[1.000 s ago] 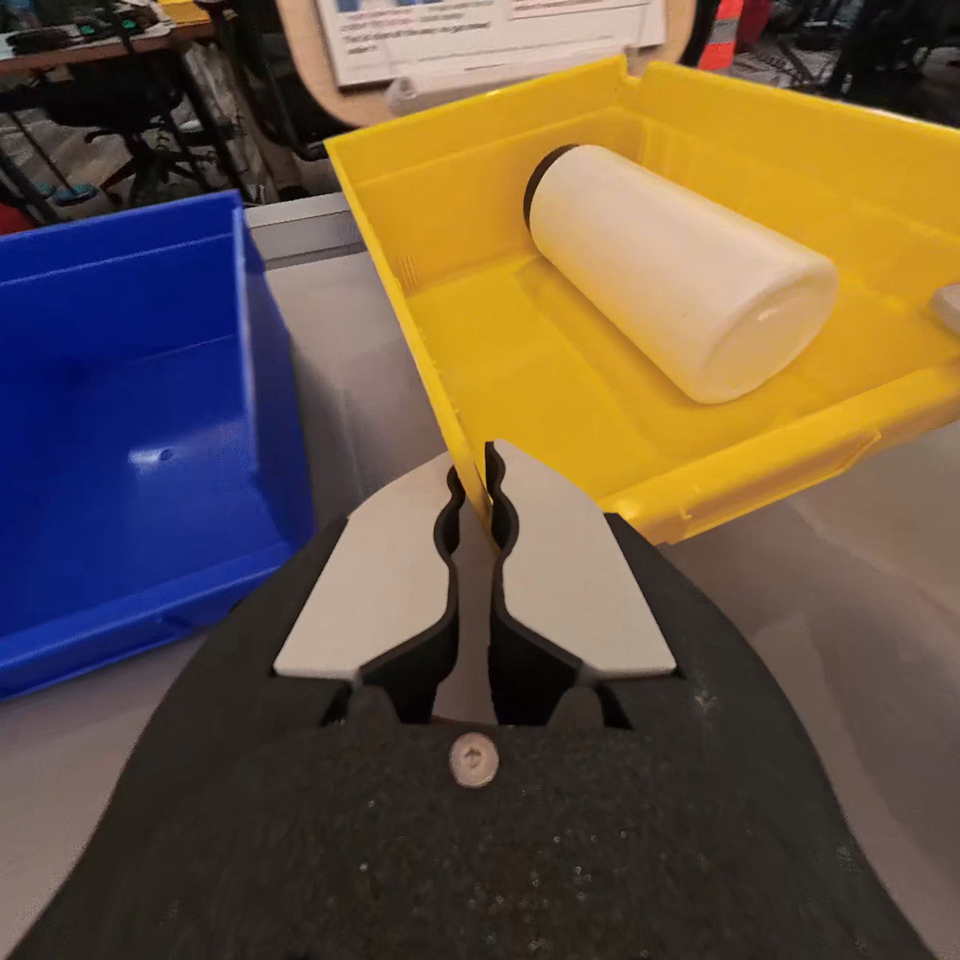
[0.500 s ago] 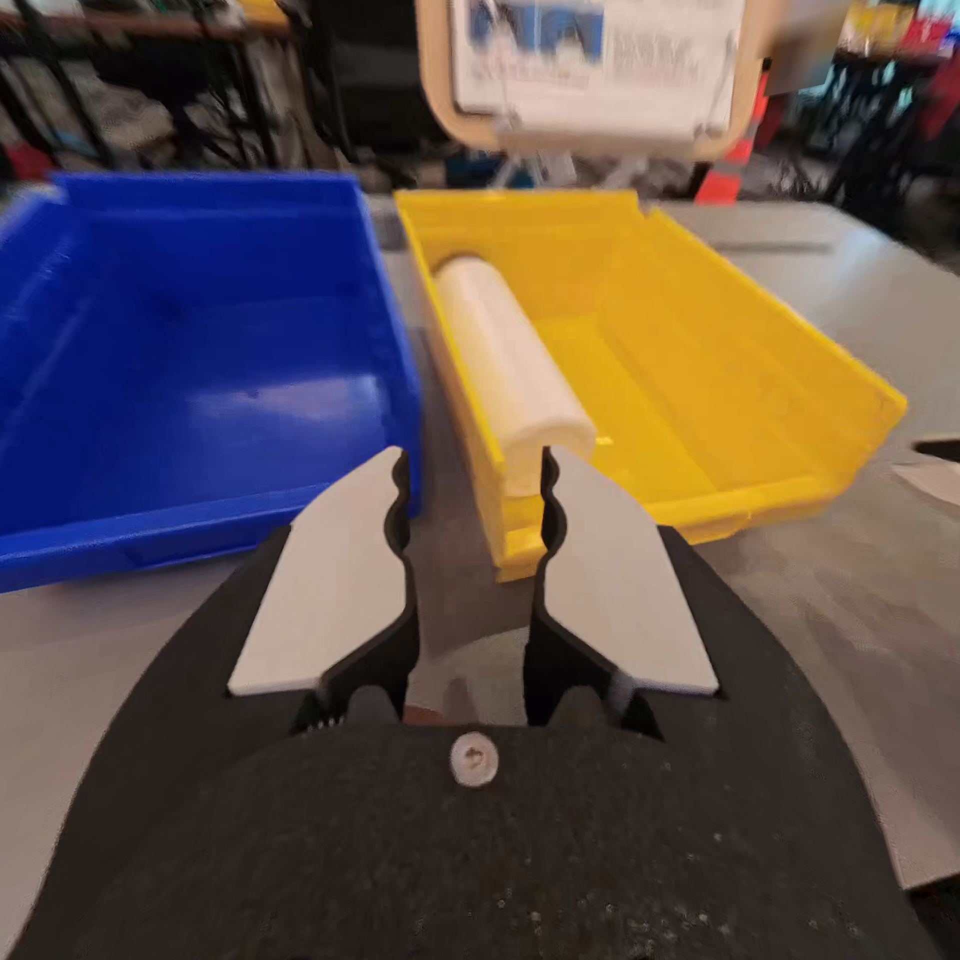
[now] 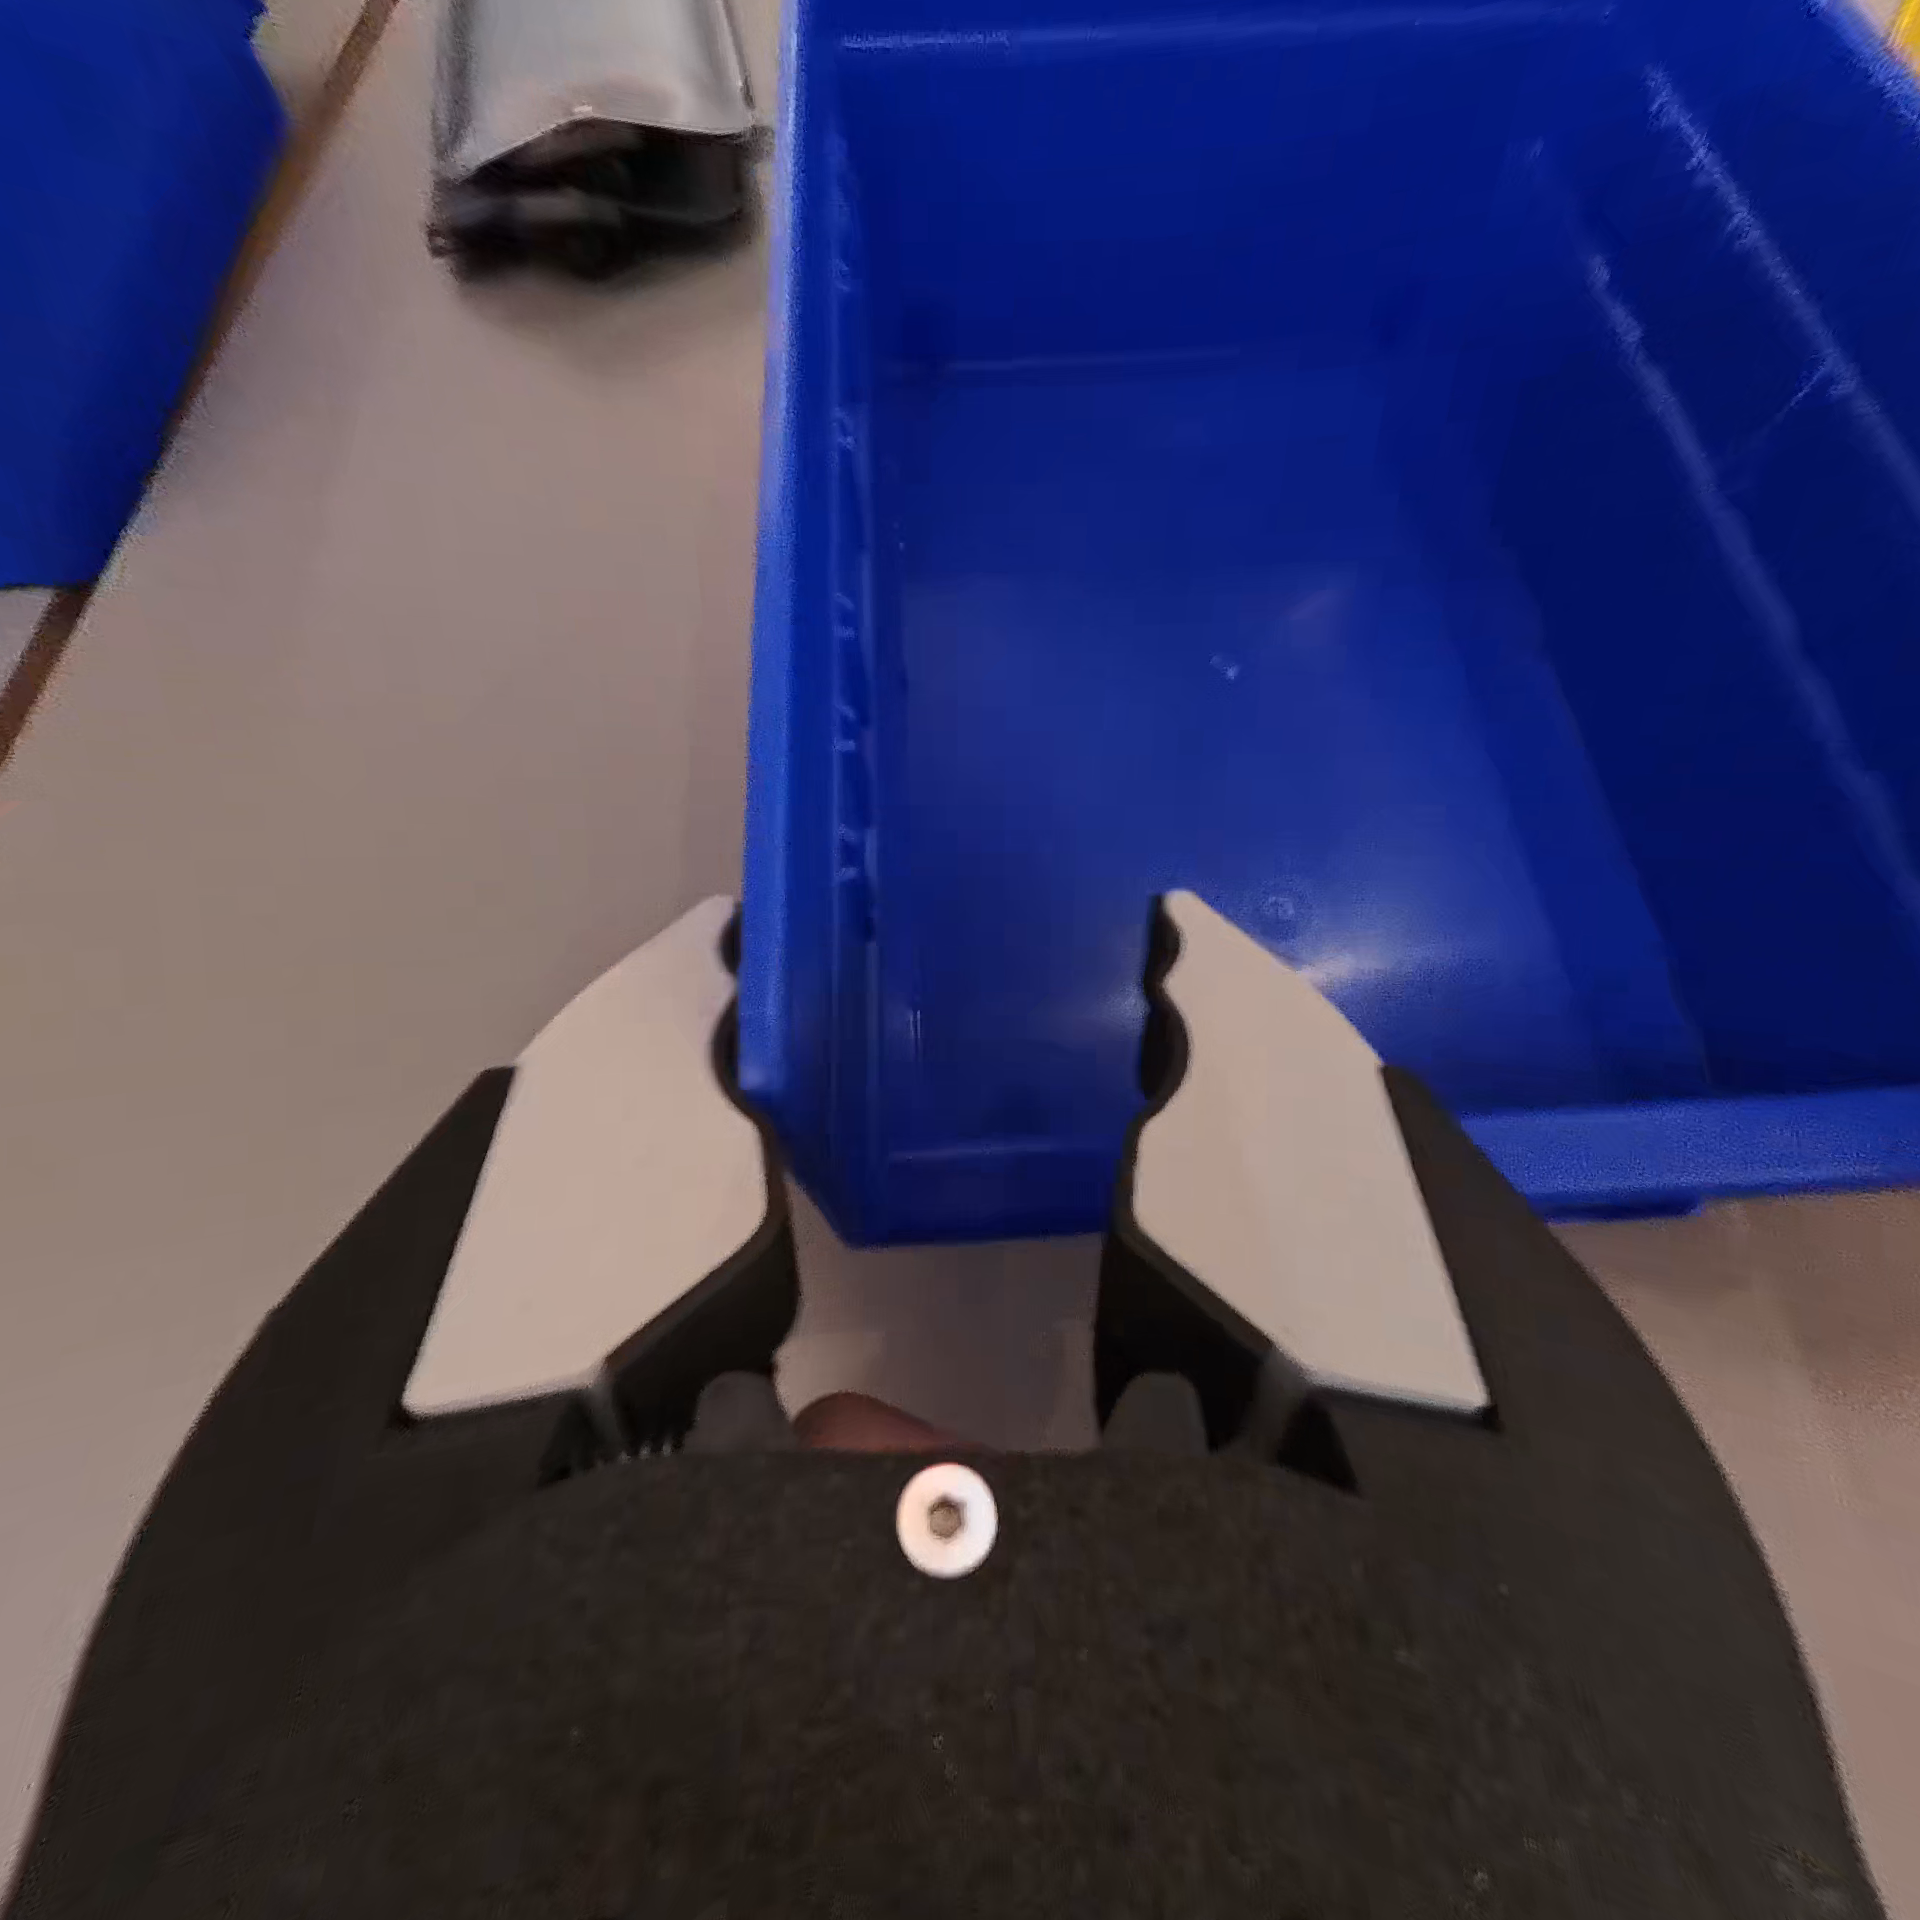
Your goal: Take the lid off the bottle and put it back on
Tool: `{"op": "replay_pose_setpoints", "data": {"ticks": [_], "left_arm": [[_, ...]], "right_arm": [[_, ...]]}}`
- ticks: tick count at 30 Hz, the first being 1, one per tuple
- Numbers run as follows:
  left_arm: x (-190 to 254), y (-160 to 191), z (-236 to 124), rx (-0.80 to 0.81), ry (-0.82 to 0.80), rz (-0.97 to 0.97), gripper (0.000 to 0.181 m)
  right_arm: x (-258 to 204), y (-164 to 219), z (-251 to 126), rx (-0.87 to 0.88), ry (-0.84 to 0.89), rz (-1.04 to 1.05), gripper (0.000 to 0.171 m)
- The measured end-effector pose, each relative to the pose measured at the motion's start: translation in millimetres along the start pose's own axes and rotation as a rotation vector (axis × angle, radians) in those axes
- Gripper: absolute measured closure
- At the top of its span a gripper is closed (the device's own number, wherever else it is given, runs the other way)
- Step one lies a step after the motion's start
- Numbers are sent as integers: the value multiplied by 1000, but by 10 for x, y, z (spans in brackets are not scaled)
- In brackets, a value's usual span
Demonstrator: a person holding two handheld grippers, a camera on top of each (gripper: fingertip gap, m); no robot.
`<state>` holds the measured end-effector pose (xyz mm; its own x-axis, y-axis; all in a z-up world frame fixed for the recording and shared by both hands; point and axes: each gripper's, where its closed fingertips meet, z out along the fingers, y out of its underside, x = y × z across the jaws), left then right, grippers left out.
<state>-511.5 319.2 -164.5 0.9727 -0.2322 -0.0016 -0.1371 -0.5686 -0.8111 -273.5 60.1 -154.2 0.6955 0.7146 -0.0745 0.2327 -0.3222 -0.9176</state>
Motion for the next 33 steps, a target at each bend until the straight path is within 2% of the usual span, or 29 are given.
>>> {"op": "replay_pose_setpoints", "data": {"ticks": [2,3,5,10,12,15,17,18,20,21,22,24,26,28,33], "left_arm": [[-31,-37,1,13,39,-103,177],[16,-18,-24,11,77,-121,176],[-21,70,-135,11,1,-50,178],[79,447,-658,19,-63,-56,178],[127,614,-889,23,-79,-65,177],[172,810,-1160,40,-76,-83,177],[190,911,-1302,39,-76,-88,177],[200,954,-1363,37,-80,-84,177],[182,1026,-1469,42,-101,-97,178],[161,1059,-1521,46,-109,-105,178],[146,1084,-1577,53,-107,-120,178],[167,1091,-1683,73,-96,-136,177],[201,1013,-1789,111,-117,-120,178],[261,786,-1973,179,-144,-94,178],[774,-93,-2400,356,-148,34,178]], "right_arm": [[-181,-26,136,-38,-56,-45,139],[-218,-72,201,-38,-60,-52,139],[-212,-175,341,-41,-45,-38,137],[75,-377,752,-74,141,88,113],[27,-379,927,-110,138,54,111],[163,-379,1090,-128,295,4,109],[183,-366,1170,-139,353,27,113],[125,-348,1210,-157,339,31,129],[49,-335,1213,-183,346,42,131],[27,-333,1190,-190,350,61,139],[48,-354,1134,-186,379,90,160],[0,-430,1067,-176,376,64,162],[-27,-551,967,-143,409,13,163],[-33,-753,820,-73,439,-24,164],[182,-1396,118,135,519,-41,164]]}}
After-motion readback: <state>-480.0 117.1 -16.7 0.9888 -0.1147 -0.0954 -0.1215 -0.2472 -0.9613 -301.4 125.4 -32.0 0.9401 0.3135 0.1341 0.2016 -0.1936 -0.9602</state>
